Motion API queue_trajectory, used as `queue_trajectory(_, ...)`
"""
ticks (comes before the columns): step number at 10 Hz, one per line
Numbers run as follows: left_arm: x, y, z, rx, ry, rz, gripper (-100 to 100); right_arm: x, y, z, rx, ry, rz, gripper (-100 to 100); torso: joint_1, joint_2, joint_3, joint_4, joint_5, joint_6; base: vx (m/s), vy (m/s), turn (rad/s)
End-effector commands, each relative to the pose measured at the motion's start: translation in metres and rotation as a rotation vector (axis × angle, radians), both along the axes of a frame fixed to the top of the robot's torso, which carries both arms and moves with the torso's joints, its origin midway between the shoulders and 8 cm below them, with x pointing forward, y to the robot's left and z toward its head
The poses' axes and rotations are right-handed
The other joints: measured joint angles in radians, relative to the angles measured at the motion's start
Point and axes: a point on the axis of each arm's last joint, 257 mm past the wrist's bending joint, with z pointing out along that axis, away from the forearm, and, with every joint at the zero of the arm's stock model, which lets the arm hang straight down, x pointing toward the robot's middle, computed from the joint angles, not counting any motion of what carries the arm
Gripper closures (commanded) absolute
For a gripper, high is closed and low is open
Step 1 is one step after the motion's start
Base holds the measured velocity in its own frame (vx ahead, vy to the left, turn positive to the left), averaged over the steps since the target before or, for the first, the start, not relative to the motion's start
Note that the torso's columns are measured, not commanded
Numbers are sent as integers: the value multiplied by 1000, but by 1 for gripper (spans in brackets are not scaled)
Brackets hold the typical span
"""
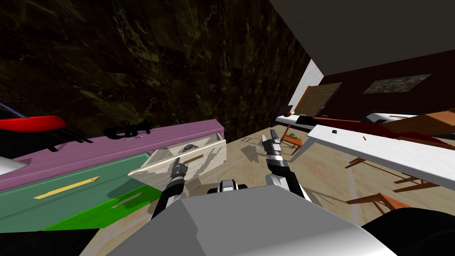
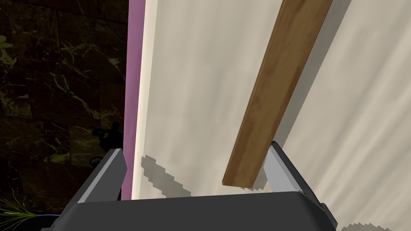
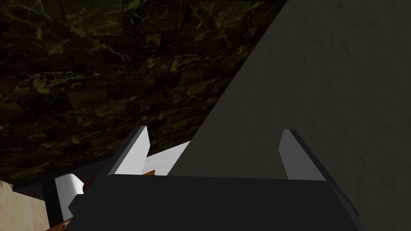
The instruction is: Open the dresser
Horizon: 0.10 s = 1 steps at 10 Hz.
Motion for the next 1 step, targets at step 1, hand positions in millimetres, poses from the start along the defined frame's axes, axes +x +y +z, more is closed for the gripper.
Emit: queue_trajectory(1, 0, 0, -1, 0, 1, 0, 0, 0, 0, 0, 0, 0, 0, 0, 0, 0, 0, 0, 0, 0, 0, 0, 0)
